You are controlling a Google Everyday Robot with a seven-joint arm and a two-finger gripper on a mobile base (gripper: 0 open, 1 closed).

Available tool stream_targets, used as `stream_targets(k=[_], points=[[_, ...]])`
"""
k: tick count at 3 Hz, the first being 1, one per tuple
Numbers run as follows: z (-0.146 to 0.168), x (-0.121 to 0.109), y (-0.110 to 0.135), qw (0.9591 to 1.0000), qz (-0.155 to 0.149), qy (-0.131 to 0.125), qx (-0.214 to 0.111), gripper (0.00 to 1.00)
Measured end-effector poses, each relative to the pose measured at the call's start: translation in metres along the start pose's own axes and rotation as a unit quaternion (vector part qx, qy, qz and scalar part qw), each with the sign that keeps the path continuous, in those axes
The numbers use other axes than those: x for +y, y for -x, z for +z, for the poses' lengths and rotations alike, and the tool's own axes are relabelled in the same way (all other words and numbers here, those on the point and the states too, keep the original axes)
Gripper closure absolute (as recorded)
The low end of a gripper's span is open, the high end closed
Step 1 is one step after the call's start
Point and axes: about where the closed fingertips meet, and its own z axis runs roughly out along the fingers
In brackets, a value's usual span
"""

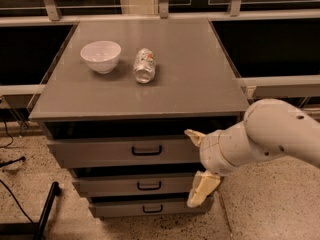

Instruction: Open top drawer

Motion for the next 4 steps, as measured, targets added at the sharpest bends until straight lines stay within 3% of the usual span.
stream_targets(k=[2,4], points=[[0.021,-0.028,-0.004,0.9995,-0.015,-0.026,0.014,0.00],[0.039,-0.045,-0.006,0.9990,-0.024,-0.031,0.021,0.00]])
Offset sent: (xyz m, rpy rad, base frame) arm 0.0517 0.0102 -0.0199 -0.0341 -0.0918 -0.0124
